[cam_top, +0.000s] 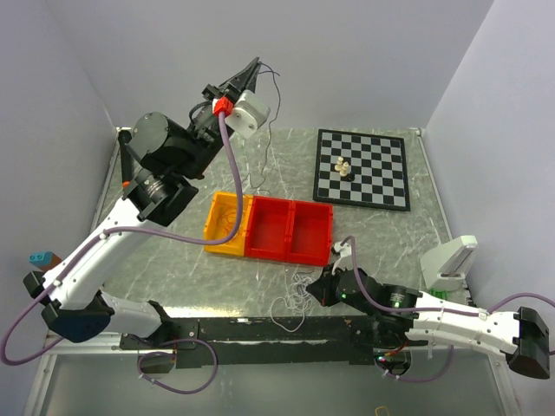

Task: Untangle the cables

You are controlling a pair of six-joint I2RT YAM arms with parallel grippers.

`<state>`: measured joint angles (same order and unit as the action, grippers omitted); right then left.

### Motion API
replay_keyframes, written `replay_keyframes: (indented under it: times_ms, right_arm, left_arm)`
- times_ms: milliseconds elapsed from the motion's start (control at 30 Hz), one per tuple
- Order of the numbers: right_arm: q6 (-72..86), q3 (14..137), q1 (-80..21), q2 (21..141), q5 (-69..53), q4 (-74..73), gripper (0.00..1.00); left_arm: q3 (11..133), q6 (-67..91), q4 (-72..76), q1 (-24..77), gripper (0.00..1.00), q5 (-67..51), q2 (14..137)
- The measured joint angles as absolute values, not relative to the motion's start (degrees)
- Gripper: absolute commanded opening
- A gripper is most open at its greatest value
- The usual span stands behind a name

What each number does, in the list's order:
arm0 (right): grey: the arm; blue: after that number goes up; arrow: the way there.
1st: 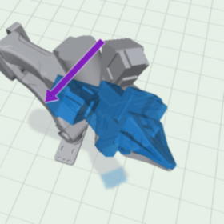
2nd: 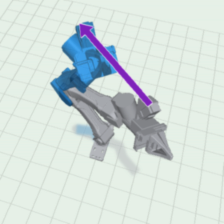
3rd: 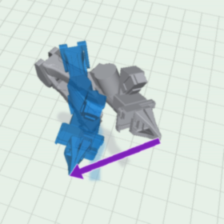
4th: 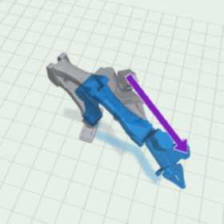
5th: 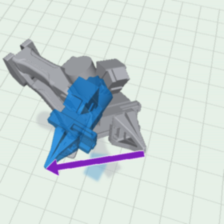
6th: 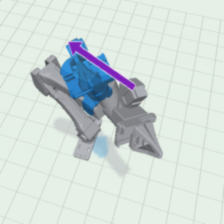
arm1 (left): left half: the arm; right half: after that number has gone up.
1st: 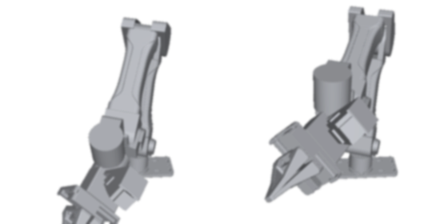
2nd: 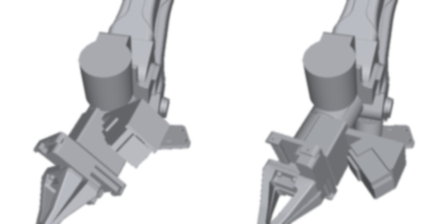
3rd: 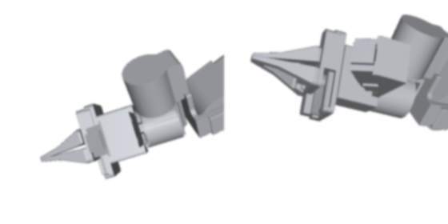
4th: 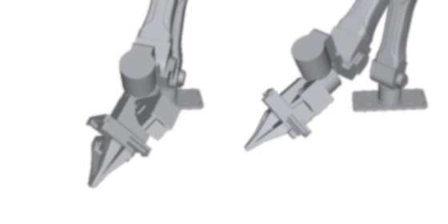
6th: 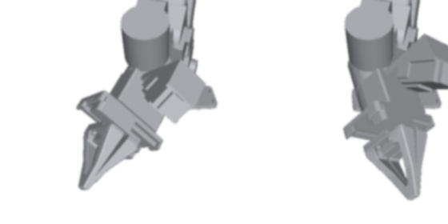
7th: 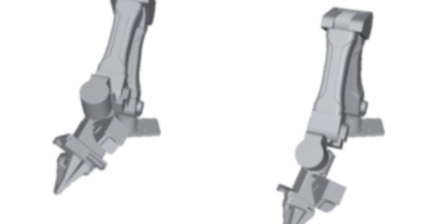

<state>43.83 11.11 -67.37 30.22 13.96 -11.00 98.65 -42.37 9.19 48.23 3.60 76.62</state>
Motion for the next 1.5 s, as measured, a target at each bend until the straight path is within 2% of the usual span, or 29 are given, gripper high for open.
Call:
replay_keyframes:
  times_ms: [367, 600, 767, 1500]
  right_arm:
    - [43.86, 10.92, -67.37, 30.68, 13.93, -11.20, 0.00]
    - [43.83, 10.92, -67.37, 31.77, 13.85, -11.20, 0.00]
    - [43.86, 10.92, -67.37, 31.94, 13.80, -11.25, 0.00]
    - [44.14, 10.92, -67.37, 31.29, 13.85, -11.29, 0.00]
  left_arm:
    - [95.07, -41.04, 8.32, 48.53, 0.01, 4.36, 74.13]
    - [105.82, -43.90, 9.89, 50.24, 0.01, 3.31, 78.19]
    - [107.87, -46.61, 12.91, 51.70, 0.01, 2.61, 77.69]
    - [88.90, -48.14, 12.97, 52.60, 0.01, 4.40, 73.08]
